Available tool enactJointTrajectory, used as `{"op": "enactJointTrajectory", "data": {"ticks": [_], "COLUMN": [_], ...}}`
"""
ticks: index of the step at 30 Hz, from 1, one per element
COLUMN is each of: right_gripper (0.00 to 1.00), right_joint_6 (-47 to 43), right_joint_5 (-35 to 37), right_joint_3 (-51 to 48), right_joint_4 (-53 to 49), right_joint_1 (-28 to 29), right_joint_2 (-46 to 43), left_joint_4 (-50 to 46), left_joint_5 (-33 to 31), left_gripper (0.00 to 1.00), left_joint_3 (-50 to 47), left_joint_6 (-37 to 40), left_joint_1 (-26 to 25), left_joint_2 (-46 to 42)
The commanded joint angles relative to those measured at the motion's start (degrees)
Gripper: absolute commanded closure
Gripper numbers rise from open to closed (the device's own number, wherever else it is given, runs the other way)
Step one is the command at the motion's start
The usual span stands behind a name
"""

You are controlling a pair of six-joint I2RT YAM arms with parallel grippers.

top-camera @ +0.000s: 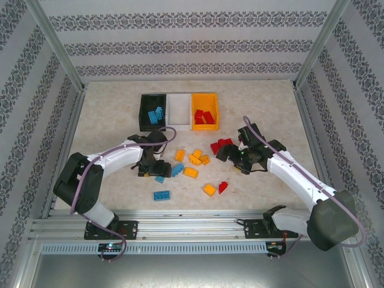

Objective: Sort the legos into containers by color

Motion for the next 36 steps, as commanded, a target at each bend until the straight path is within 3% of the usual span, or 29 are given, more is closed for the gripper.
{"op": "enactJointTrajectory", "data": {"ticks": [1,15,27,36], "right_gripper": [0.17,0.2,0.23,0.23], "right_joint_6": [-1.9,-2.41,-2.96,-3.48], "right_joint_5": [-2.25,-4.8,-5.13,-5.73], "right_joint_3": [-1.01,-0.78,-0.55,-0.16], "right_joint_4": [-0.71,0.8,1.15,2.1], "right_joint_1": [-1.05,-1.93,-2.41,-3.27], "right_joint_2": [0.65,3.23,4.29,5.57], "left_joint_4": [1.35,0.34,1.08,-1.32], "left_joint_5": [-2.07,-4.72,-3.76,-5.21], "left_gripper": [0.21,0.26,0.56,0.65], "left_joint_3": [-0.91,2.88,2.15,1.87], "left_joint_6": [2.39,5.69,3.99,0.88], "left_joint_1": [-1.3,-2.5,-3.07,-3.08], "left_joint_2": [0.67,5.44,7.04,4.88]}}
